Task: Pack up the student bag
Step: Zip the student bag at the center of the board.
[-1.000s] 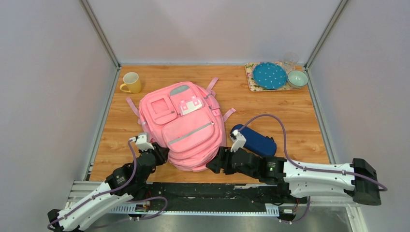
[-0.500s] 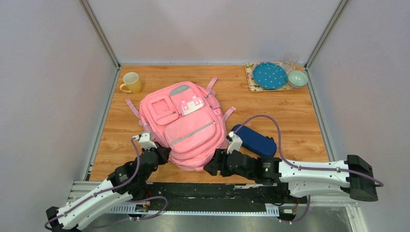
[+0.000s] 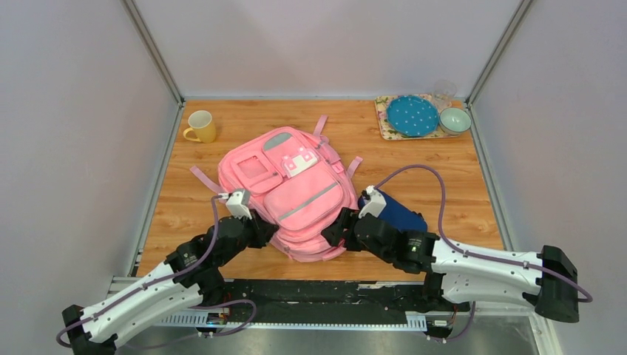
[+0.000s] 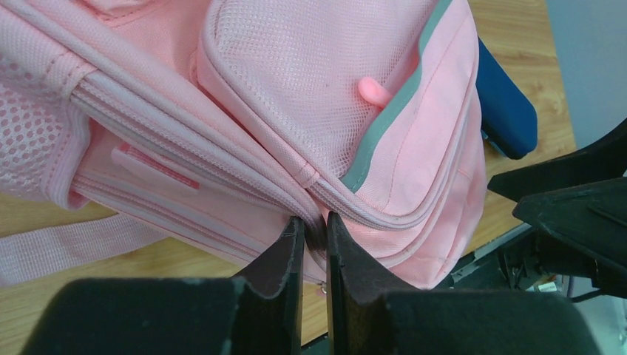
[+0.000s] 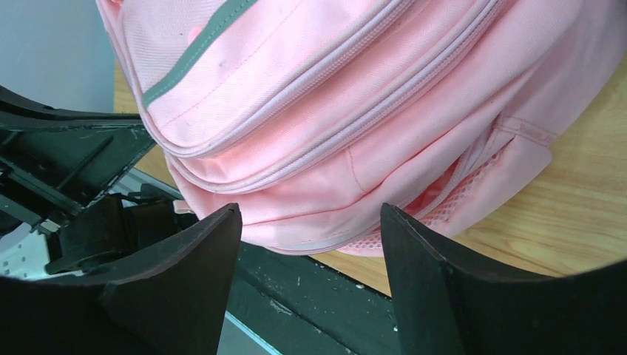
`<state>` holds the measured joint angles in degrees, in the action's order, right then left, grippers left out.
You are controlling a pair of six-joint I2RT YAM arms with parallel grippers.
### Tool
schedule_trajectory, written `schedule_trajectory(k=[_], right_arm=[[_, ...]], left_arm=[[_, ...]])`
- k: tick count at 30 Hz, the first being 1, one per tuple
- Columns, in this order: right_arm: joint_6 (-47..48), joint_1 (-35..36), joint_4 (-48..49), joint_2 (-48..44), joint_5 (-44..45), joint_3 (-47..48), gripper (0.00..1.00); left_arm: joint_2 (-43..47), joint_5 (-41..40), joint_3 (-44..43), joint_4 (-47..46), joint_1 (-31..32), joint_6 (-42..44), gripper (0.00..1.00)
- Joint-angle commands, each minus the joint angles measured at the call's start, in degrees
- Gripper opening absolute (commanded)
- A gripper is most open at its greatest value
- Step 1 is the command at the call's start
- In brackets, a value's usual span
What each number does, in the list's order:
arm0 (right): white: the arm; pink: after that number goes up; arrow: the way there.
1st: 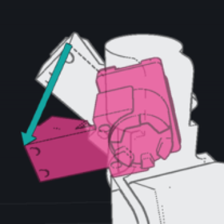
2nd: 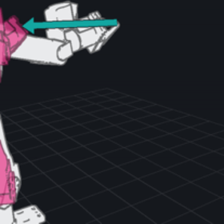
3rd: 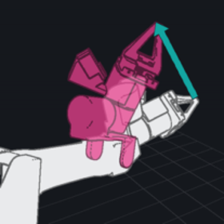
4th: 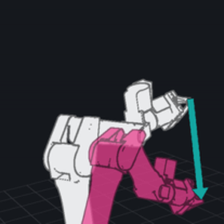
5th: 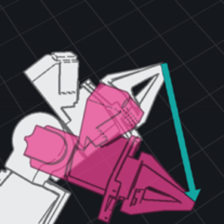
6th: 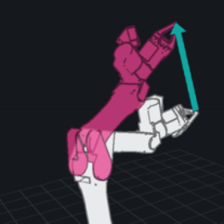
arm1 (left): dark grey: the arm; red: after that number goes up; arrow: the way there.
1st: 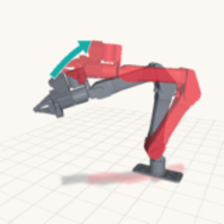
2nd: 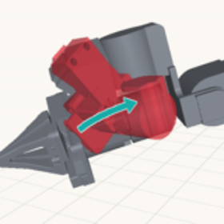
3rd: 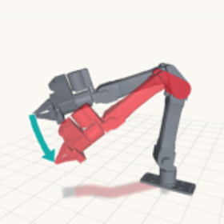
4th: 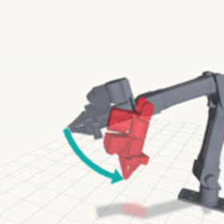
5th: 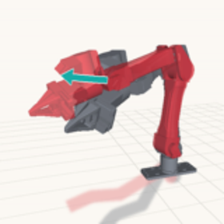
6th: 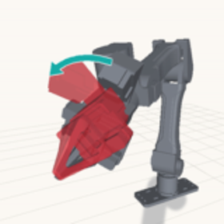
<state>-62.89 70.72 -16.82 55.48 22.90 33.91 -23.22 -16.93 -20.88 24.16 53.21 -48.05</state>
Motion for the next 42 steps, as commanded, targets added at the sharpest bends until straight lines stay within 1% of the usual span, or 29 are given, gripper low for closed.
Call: schedule_trajectory(k=[1, 2, 4, 6, 7, 9, 10, 12, 13, 14, 17, 18, 20, 21, 24, 27, 29, 31, 36, 40, 42], right_arm=[[3.2, -0.5, 0.2, -2.8, -0.4, 0.8, 0.69], [3.6, -0.5, 0.0, -4.1, -1.2, 1.1, 0.65], [3.9, -0.3, -0.8, -5.3, -3.8, 1.8, 0.62], [4.4, 1.4, -0.6, -7.7, -4.2, 1.0, 0.6], [7.3, 2.1, 2.1, -8.4, -7.1, 0.5, 0.56], [8.1, 4.2, 2.8, -9.2, -10.1, 0.5, 0.54], [7.5, 5.2, 1.2, -9.0, -9.4, 0.7, 0.52], [7.5, 9.8, -0.6, -7.5, -6.6, 1.5, 0.52], [7.3, 11.5, -2.5, -6.5, -2.6, 2.5, 0.52], [6.6, 14.3, -2.9, -5.7, -0.7, 2.9, 0.54], [5.3, 17.8, -2.4, -0.9, 4.6, 4.7, 0.55], [5.0, 18.5, -2.2, 0.7, 7.9, 5.1, 0.55], [4.6, 20.0, -0.4, 5.2, 10.2, 6.8, 0.59], [3.8, 20.2, 0.0, 6.7, 13.4, 7.5, 0.61], [3.6, 21.1, 3.2, 13.4, 18.2, 9.8, 0.61], [5.1, 21.1, 5.1, 19.7, 20.4, 13.0, 0.6], [5.1, 21.2, 5.6, 23.3, 20.8, 14.9, 0.57], [3.1, 21.2, 4.3, 25.2, 21.4, 17.2, 0.54], [2.0, 21.1, 5.6, 29.9, 23.3, 18.7, 0.53], [0.0, 21.1, 3.4, 34.1, 26.1, 21.4, 0.5], [-2.7, 21.3, -0.9, 36.1, 27.9, 23.5, 0.49]], left_arm=[[-1.5, 6.8, -3.2, -8.3, 0.4, 0.9, 0.0], [-1.6, 6.7, -2.9, -8.9, 0.4, 0.7, 0.0], [-2.0, 6.0, -2.8, -9.9, 0.5, 0.2, 0.0], [-2.4, 5.2, -3.0, -10.8, 0.4, 0.1, 0.0], [-2.7, 5.1, -3.1, -11.0, 0.4, 0.2, 0.0], [-3.4, 4.4, -4.0, -11.4, 0.4, 0.3, 0.0], [-3.8, 4.3, -4.4, -11.5, 0.4, 0.8, 0.0], [-5.0, 3.8, -5.7, -11.0, 0.4, 1.0, 0.0], [-5.3, 3.7, -5.9, -10.9, 0.5, 1.1, 0.0], [-5.6, 3.7, -6.3, -11.2, 0.4, 0.9, 0.0], [-6.5, 4.1, -6.6, -12.3, 0.4, 0.2, 0.0], [-6.8, 4.2, -6.7, -12.6, 0.4, 0.0, 0.0], [-7.3, 4.5, -7.1, -12.9, 0.4, -0.6, 0.0], [-7.5, 4.6, -7.2, -12.8, 0.4, -0.8, 0.0], [-7.8, 5.0, -7.5, -12.9, 0.4, -1.8, 0.0], [-7.7, 5.2, -7.4, -12.7, 0.4, -2.6, 0.0], [-7.6, 5.2, -7.3, -12.6, 0.4, -3.1, 0.0], [-7.4, 5.2, -7.3, -12.5, 0.4, -3.5, 0.0], [-6.7, 4.8, -7.4, -12.1, 0.4, -4.2, 0.0], [-6.5, 4.1, -7.9, -11.7, 0.4, -4.2, 0.0], [-6.7, 3.9, -8.2, -11.4, 0.5, -4.1, 0.0]])
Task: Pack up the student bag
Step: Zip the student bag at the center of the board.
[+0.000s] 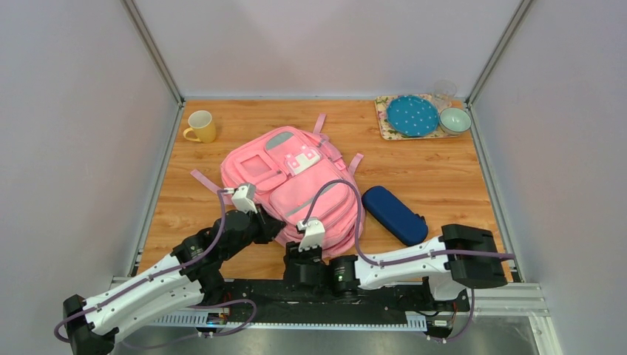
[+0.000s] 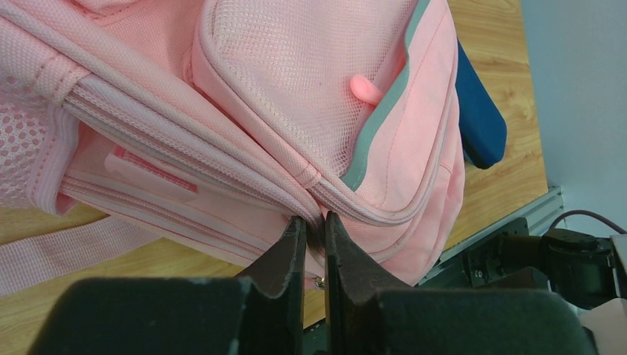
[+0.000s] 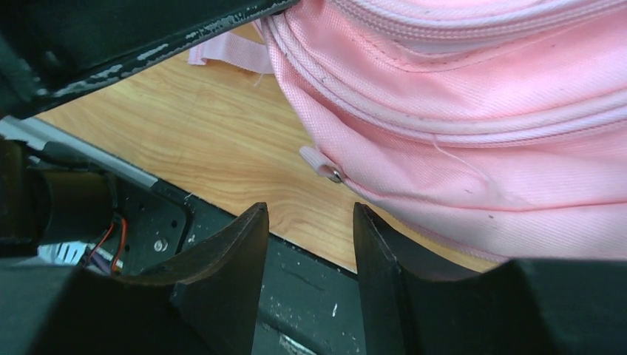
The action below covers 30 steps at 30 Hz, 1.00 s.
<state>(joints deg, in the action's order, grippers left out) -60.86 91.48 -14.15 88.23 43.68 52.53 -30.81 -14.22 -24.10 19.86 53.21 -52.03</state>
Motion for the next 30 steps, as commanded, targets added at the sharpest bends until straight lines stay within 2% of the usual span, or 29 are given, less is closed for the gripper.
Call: schedule_trajectory(k=[1, 3, 9, 15, 20, 26, 29, 30], right_arm=[[-5.4, 0.5, -4.5, 5.0, 7.7, 6.3, 0.47], [-6.6, 0.8, -4.9, 6.0, 10.6, 6.8, 0.42], [-10.2, 1.0, -5.3, 9.9, 17.6, 7.8, 0.43], [-12.6, 0.2, -9.5, 12.8, 19.9, 10.0, 0.47], [-11.7, -1.3, -8.2, 12.7, 19.7, 8.7, 0.47], [-4.2, -3.1, -2.2, 12.9, 18.1, 9.3, 0.37], [-3.3, -4.2, -2.1, 13.4, 17.9, 9.6, 0.25], [-3.4, -4.4, -2.2, 13.1, 17.9, 9.3, 0.17]], left_arm=[[0.9, 1.3, -5.3, -6.9, 0.5, -0.1, 0.0], [1.0, 1.2, -5.6, -6.7, 0.4, -0.2, 0.0], [1.4, 1.6, -5.0, -7.2, 0.4, -0.6, 0.0], [1.5, 1.9, -5.1, -7.1, 0.5, -0.8, 0.0], [1.5, 2.5, -4.9, -7.4, 0.5, -1.0, 0.0], [1.1, 3.7, -4.6, -7.7, 0.5, -1.3, 0.0], [1.0, 4.0, -4.6, -7.7, 0.4, -1.4, 0.0], [1.1, 4.2, -4.5, -7.5, 0.5, -1.3, 0.0]])
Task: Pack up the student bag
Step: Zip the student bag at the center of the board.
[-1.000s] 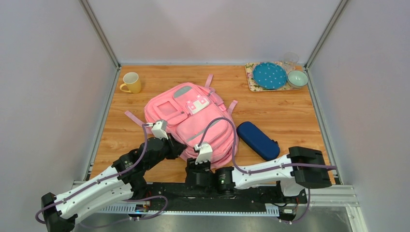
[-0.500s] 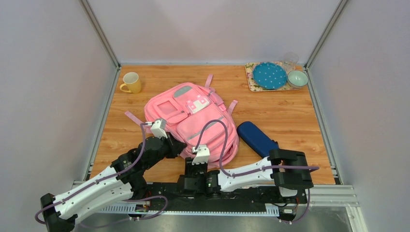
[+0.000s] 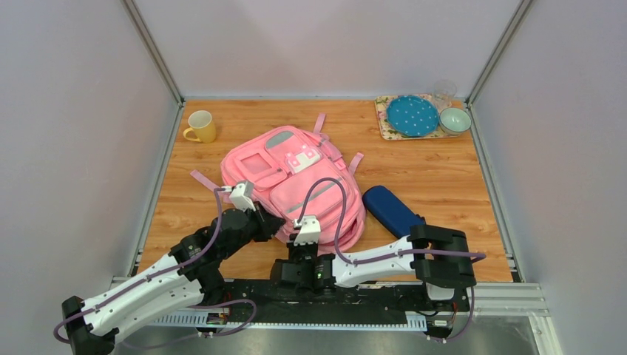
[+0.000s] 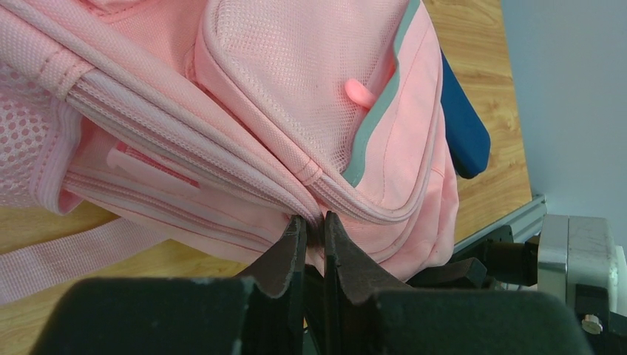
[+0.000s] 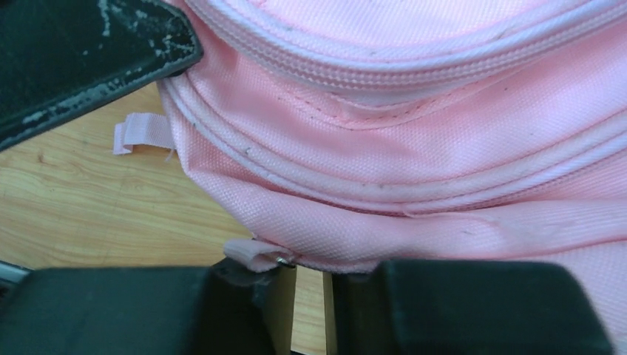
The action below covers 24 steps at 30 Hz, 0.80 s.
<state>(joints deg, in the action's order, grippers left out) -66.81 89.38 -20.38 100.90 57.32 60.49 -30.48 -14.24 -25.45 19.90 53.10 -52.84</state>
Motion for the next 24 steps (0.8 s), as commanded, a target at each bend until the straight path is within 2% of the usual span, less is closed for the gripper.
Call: schedule_trajectory(k=[1, 2, 3, 8, 13, 17, 21, 24], right_arm=[[2.4, -2.9, 4.0, -0.2, 4.2, 1.0, 0.13], [2.4, -3.1, 4.0, -0.4, 3.9, 0.2, 0.05], [2.7, -3.2, 4.0, -0.7, 3.9, -0.1, 0.0], [6.7, -2.9, 4.9, -3.9, 0.6, -1.9, 0.0], [14.3, -1.3, 11.1, -11.2, -6.9, -9.6, 0.0], [14.1, -1.0, 13.0, -17.4, -16.6, -16.1, 0.0], [13.2, -1.0, 11.8, -20.6, -20.2, -20.1, 0.0], [13.5, -1.0, 11.8, -21.2, -22.2, -20.7, 0.0]], left_arm=[[0.9, 4.2, -3.2, -7.4, 0.5, -0.6, 0.0], [0.9, 4.2, -3.0, -7.2, 0.5, -0.6, 0.0], [1.0, 4.1, -2.9, -7.0, 0.5, -0.5, 0.0], [2.4, 2.3, -2.2, -5.3, 0.5, 0.0, 0.0], [4.9, -3.1, -2.6, 0.3, 0.6, 2.6, 0.0], [5.8, -6.5, -3.5, 4.4, 0.6, 6.2, 0.0], [4.6, -9.8, -6.7, 12.0, 0.5, 8.5, 0.0], [4.9, -11.5, -6.9, 13.0, 0.6, 9.3, 0.0]])
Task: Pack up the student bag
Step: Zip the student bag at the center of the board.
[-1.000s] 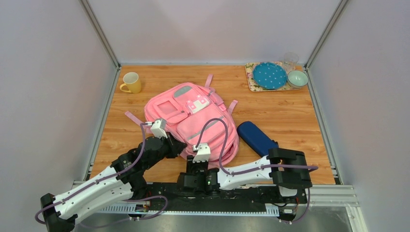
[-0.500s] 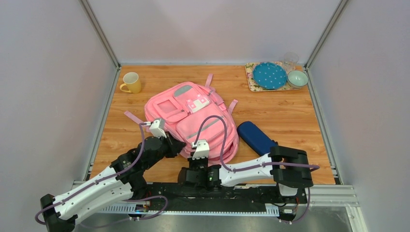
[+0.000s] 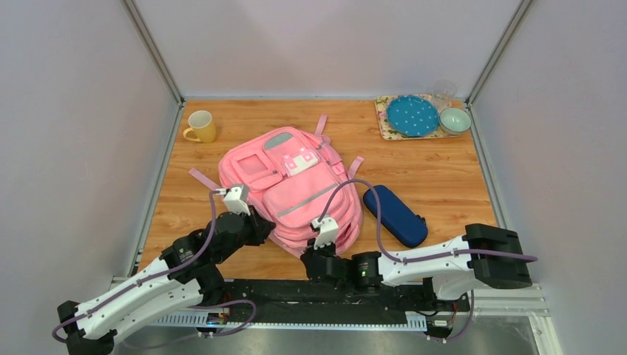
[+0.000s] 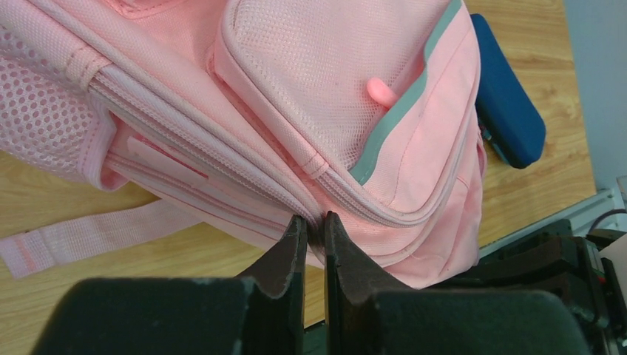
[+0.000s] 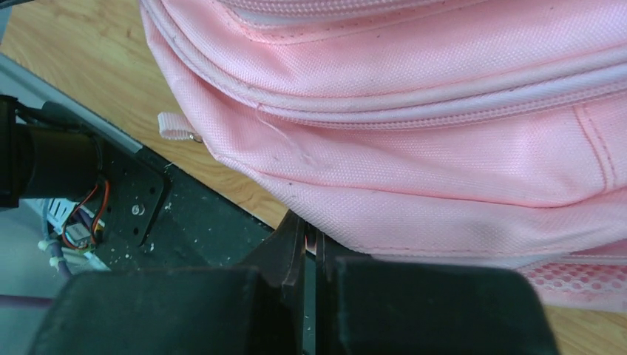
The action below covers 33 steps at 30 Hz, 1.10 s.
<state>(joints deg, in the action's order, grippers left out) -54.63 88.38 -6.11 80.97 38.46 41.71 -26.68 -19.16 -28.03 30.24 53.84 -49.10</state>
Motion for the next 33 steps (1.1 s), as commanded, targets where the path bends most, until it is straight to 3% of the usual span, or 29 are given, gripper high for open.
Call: schedule_trajectory(k=[1, 14, 15, 17, 18, 21, 26, 33], right_arm=[[1.5, 0.0, -2.4, -1.1, -3.8, -1.8, 0.0], [7.3, 0.0, -0.6, -3.7, -9.6, -2.7, 0.0], [7.3, 0.0, 0.0, -3.8, -10.0, -2.9, 0.0], [7.9, 0.0, 1.8, -3.5, -10.9, -2.7, 0.0], [8.0, 0.0, 2.0, -3.3, -11.2, -2.3, 0.0], [8.7, 0.0, 2.3, -1.5, -11.4, -0.6, 0.0], [8.9, 0.0, 2.9, 1.2, -11.6, 1.5, 0.0], [8.5, 0.0, 4.5, 1.6, -12.1, 1.2, 0.0]], left_arm=[[1.3, -7.1, -4.4, 2.7, -0.2, 5.9, 0.0], [3.7, -14.9, -7.1, 15.4, -0.2, 4.6, 0.01], [3.7, -14.6, -7.2, 16.3, -0.1, 4.2, 0.17], [3.9, -12.1, -7.2, 16.3, -0.2, 3.2, 0.37], [4.0, -11.0, -7.2, 16.3, -0.2, 2.9, 0.55], [4.4, -7.8, -7.6, 16.8, -0.1, 0.2, 0.77], [5.8, -4.1, -8.7, 19.4, -0.2, -5.6, 0.79], [7.9, 2.5, -2.3, 19.6, -0.1, -16.5, 0.79]])
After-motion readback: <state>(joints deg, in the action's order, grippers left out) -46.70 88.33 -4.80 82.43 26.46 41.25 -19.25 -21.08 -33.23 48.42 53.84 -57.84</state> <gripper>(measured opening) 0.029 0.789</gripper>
